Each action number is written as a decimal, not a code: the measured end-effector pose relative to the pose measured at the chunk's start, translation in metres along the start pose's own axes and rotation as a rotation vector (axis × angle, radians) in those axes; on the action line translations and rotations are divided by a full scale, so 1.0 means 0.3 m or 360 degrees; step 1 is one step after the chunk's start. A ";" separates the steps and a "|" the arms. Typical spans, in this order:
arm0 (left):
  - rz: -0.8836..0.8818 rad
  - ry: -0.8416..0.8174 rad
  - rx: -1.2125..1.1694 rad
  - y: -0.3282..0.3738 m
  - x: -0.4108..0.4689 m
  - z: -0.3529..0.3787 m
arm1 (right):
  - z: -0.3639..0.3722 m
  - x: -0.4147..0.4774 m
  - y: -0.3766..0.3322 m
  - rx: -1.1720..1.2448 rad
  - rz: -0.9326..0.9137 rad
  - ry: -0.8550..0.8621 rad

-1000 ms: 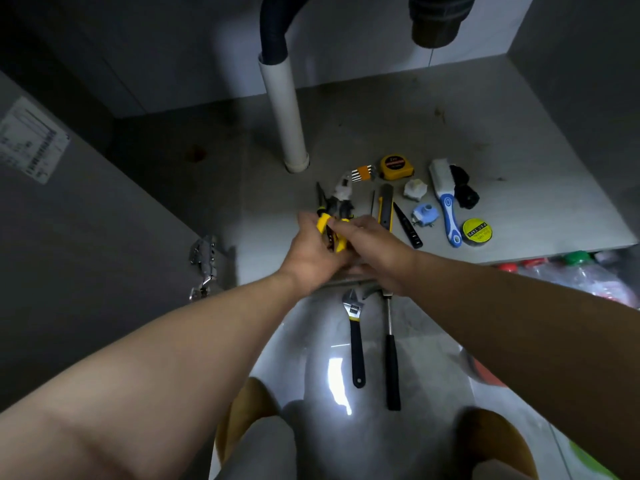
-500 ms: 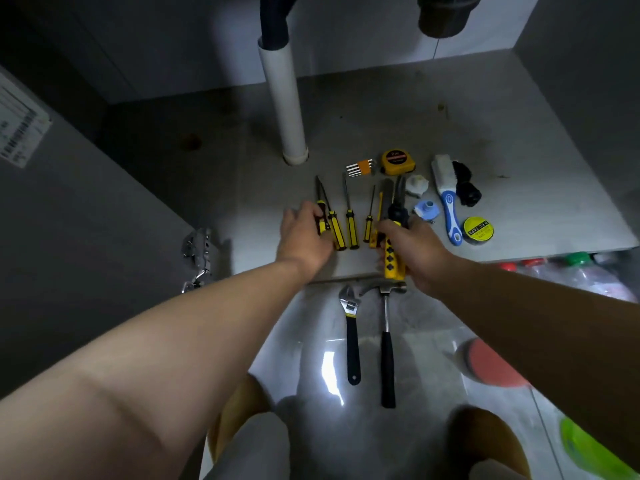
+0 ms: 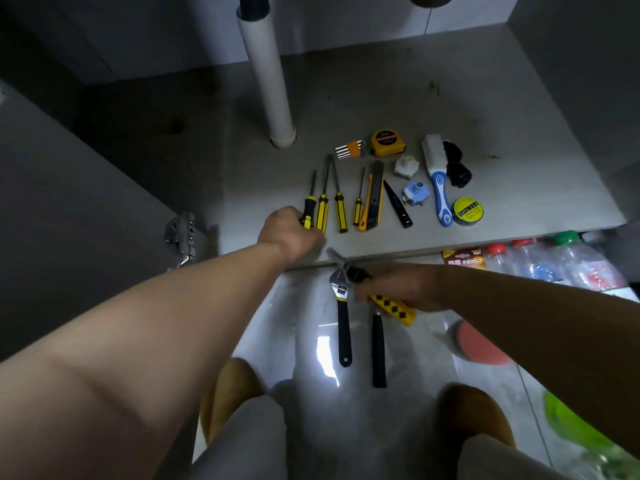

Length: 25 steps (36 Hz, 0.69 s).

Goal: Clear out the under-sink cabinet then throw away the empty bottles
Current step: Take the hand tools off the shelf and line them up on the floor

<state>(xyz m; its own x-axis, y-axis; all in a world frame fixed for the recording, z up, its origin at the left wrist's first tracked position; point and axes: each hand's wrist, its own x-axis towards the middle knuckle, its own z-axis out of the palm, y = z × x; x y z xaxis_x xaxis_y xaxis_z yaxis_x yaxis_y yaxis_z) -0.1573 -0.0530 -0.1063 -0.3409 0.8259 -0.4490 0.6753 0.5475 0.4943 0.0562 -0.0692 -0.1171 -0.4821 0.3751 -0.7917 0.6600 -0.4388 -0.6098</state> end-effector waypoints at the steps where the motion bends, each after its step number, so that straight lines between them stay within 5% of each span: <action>1: 0.0018 -0.0048 -0.0010 -0.011 -0.018 -0.009 | 0.005 -0.003 0.019 -0.0093 0.0092 -0.0064; 8: 0.0108 -0.0648 -0.0424 -0.121 -0.138 -0.032 | 0.062 0.002 0.150 -0.0581 0.0433 0.0056; 11: 0.0042 -0.1081 -0.0487 -0.144 -0.173 -0.045 | 0.089 0.019 0.190 -0.0513 0.0507 0.0138; 16: -0.0184 -0.1627 -0.0116 -0.190 -0.193 0.017 | 0.147 0.039 0.195 -0.0368 0.0610 0.0332; 25: -0.0287 -0.1414 0.0326 -0.251 -0.195 0.197 | 0.244 0.126 0.138 -0.0111 0.0713 0.0627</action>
<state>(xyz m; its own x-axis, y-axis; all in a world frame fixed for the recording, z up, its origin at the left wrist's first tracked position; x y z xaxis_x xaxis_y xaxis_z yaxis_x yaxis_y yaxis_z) -0.1495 -0.1504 -0.1613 0.1172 0.2782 -0.9533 0.7918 0.5532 0.2588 0.0233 -0.1331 -0.1749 0.0928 0.4464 -0.8900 0.7923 -0.5745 -0.2055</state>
